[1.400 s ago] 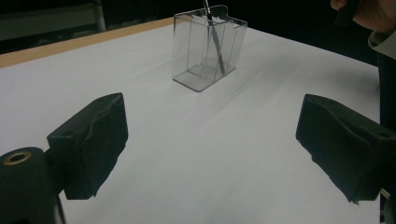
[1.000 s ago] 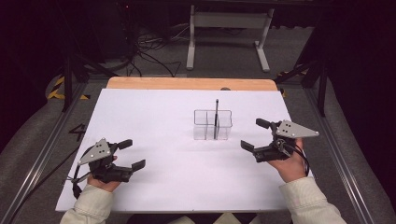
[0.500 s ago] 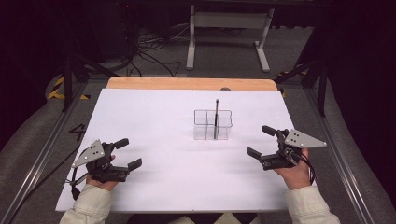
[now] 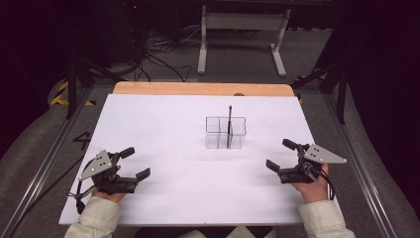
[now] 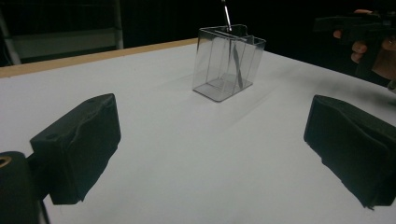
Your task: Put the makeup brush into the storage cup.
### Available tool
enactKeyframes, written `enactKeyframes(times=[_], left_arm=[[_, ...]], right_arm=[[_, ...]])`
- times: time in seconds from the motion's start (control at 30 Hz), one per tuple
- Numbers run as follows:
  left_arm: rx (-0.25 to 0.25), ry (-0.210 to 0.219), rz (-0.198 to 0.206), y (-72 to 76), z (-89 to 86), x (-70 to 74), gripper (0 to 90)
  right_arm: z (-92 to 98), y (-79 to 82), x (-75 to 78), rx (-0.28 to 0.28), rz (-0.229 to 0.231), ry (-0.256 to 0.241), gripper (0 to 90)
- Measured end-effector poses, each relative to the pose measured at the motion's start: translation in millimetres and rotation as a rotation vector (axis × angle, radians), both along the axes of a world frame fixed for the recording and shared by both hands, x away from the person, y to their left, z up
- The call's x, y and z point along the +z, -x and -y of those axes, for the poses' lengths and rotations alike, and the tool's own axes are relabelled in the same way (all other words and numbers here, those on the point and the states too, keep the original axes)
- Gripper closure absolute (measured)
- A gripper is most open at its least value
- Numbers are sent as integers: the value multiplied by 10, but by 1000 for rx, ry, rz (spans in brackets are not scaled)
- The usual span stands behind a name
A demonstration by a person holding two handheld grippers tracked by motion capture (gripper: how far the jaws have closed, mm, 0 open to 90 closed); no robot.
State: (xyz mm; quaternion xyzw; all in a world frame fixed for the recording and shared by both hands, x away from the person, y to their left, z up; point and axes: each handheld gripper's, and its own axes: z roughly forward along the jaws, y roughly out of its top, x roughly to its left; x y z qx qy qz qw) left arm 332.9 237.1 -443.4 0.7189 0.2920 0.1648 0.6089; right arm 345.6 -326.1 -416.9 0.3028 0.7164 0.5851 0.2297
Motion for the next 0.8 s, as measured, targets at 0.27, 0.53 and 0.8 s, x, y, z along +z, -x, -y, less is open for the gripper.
enactKeyframes(times=[0.27, 0.53, 0.8], left_arm=[[12, -3, -8, -15, 5, -36, 35], [20, -4, -33, -51, -18, -75, 31], [21, -10, -39, -60, -16, -83, 30]], right_arm=[[41, -12, -121, -14, -14, 28, 0], [39, -8, -180, -39, -14, 50, 0], [41, -5, -180, -39, -7, 41, 0]])
